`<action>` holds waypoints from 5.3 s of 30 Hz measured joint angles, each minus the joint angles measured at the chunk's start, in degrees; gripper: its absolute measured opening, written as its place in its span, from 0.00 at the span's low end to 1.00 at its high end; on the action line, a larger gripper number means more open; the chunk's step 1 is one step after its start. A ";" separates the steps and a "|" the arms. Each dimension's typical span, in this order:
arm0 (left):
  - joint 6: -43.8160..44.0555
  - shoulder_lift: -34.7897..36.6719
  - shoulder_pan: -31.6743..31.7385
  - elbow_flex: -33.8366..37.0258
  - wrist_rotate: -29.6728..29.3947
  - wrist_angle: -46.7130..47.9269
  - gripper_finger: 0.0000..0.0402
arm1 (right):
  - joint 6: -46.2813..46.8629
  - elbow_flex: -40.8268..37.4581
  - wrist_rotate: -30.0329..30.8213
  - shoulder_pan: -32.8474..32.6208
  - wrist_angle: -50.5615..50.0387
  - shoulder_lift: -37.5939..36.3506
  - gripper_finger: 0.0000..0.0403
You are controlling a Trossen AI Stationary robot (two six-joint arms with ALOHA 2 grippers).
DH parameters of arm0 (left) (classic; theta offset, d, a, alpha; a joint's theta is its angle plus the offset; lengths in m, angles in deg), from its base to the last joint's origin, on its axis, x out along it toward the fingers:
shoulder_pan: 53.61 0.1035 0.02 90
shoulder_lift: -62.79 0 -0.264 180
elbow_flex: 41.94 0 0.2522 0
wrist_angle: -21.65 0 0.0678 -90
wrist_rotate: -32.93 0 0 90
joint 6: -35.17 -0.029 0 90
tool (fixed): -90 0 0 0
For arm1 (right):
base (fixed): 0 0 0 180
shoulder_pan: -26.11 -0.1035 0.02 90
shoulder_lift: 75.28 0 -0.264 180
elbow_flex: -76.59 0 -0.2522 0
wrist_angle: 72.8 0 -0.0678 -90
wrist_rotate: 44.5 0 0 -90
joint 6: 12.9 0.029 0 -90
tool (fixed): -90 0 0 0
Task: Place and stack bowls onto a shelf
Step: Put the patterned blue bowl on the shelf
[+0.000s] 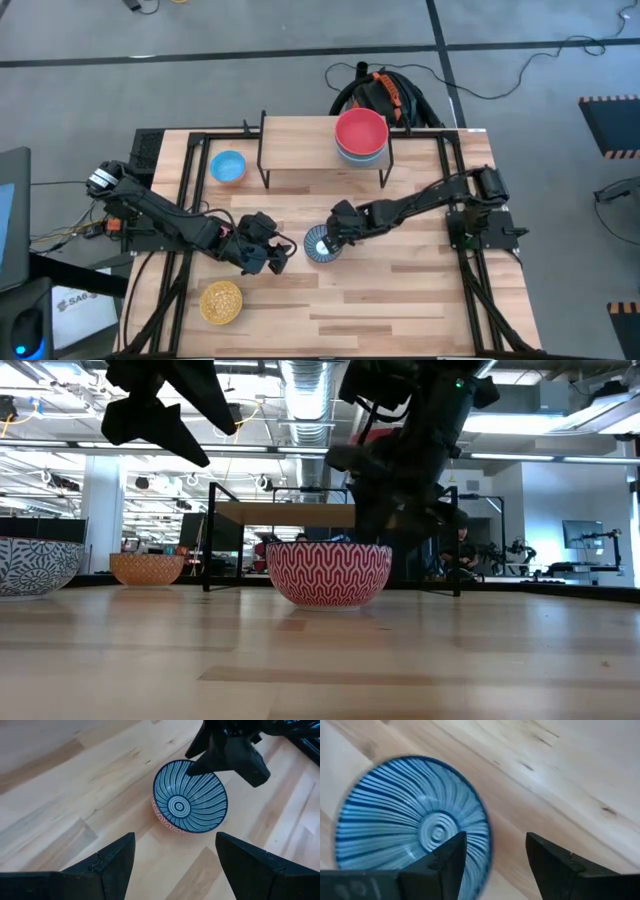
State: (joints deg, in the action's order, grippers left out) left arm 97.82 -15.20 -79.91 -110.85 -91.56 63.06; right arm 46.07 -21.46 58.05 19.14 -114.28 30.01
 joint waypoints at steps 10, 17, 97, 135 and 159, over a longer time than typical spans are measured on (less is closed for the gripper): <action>2.17 0.00 0.00 0.00 -3.86 -0.23 0.65 | -5.32 -0.02 -3.71 2.22 -0.51 0.00 0.38; 3.13 -1.87 -0.31 -0.08 -5.16 -2.47 0.65 | -8.00 0.00 -4.78 2.26 -1.85 -0.66 0.21; 8.47 -4.61 0.79 -0.26 -2.45 -7.36 0.44 | -29.88 -0.01 10.35 -5.66 6.42 -5.99 0.11; -25.41 2.59 6.67 -9.35 -12.85 -5.80 0.44 | -40.00 -0.02 29.58 -4.23 9.29 -18.86 0.10; -25.88 -8.86 14.54 -9.46 -9.41 -11.12 0.44 | -53.84 -0.03 32.15 -5.19 11.91 -17.57 0.10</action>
State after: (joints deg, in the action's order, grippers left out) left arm 71.94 -24.07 -65.38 -120.32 -100.98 51.94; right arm -7.76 -21.49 90.21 13.96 -102.37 12.44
